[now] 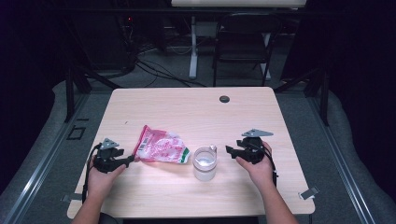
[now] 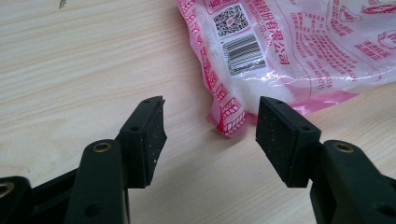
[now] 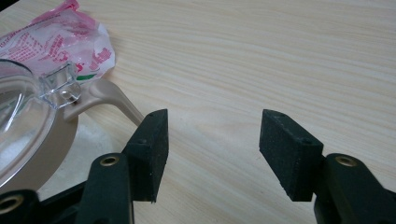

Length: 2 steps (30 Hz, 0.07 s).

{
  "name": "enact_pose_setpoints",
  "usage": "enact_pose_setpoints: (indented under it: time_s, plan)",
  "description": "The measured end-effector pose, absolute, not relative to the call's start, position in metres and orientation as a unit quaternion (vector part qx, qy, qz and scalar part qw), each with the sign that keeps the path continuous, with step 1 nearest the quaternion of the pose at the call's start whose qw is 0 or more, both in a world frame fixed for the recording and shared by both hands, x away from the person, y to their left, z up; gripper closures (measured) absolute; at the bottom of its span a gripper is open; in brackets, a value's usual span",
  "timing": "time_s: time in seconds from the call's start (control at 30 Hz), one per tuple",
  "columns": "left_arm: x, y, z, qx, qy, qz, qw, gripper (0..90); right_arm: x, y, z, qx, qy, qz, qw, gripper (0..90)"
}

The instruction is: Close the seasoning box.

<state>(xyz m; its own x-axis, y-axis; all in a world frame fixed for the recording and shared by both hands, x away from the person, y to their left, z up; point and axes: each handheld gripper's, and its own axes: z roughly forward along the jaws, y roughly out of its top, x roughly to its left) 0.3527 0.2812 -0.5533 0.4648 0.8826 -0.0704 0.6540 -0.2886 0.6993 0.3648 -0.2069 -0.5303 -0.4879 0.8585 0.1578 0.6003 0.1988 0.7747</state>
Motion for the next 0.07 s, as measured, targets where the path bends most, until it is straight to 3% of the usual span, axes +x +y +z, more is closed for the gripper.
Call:
enact_pose_setpoints:
  time_s: [0.07]
  plan:
    - [0.3528, 0.2818, -0.5530, 0.785, 0.489, 0.168, 0.340, 42.5, 0.3649, -0.2078, -0.5300, 0.483, 0.756, 0.412, 0.158, 43.0]
